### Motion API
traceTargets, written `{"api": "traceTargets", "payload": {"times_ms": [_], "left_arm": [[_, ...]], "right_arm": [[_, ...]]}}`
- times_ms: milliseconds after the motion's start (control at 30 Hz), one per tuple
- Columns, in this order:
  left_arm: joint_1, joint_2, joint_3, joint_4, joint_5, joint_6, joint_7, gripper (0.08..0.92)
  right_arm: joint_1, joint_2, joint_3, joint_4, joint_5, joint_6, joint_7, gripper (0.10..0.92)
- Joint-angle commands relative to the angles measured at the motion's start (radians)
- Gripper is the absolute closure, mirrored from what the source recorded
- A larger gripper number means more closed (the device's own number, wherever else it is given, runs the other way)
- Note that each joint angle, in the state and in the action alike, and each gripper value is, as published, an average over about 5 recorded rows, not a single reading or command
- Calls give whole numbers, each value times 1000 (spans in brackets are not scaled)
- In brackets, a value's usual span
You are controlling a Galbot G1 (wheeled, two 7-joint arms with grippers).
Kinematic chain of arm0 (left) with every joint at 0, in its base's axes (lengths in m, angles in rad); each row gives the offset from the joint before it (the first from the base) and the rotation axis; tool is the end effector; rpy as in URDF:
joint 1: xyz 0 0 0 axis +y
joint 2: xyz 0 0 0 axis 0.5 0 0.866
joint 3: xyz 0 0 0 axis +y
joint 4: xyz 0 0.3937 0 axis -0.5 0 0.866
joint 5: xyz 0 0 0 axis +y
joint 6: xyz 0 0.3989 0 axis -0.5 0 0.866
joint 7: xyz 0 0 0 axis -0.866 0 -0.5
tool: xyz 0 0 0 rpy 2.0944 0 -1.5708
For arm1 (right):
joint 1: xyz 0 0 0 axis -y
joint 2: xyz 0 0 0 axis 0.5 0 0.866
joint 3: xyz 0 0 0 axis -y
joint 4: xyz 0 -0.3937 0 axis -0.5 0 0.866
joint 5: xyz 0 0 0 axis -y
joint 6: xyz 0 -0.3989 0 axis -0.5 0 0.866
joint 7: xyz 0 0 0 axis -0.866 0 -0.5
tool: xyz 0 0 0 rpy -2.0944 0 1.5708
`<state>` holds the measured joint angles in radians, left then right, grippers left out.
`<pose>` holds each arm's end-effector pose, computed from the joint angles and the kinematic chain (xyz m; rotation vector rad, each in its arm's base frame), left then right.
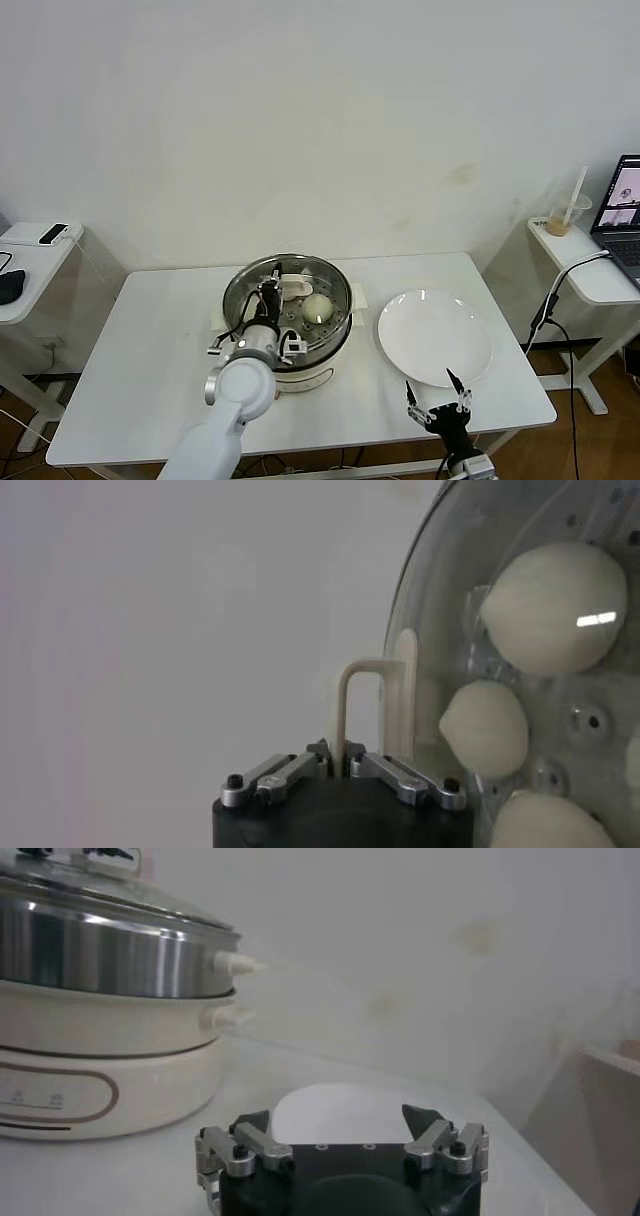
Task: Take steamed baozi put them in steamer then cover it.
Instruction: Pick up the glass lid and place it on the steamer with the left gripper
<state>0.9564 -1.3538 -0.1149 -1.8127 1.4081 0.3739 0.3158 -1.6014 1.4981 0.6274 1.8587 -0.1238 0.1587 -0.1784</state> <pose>0.3833 -0.0861 -0.2907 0.1614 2.2279 2.2050 0.1778 -0.0599 -0.4356 0.2212 -2.9861 0.3373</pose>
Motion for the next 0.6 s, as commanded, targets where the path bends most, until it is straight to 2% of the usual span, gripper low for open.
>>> {"api": "traceTargets", "payload": {"times_ms": [33,533,600], "left_arm": [[-7,-14,3,18,14,-3,-3,849],[10,-29,-14,0,-18,2,-14,846],[16,-28,-18,-11,-23,3,-14,817]], "right_arm": [[0,1,-3,0,-2,0,0,203],[-1,-3,-7,-2,-4,-1,-6,203],[-1,-3,-8,-3,-5,-1,-6,203]]}}
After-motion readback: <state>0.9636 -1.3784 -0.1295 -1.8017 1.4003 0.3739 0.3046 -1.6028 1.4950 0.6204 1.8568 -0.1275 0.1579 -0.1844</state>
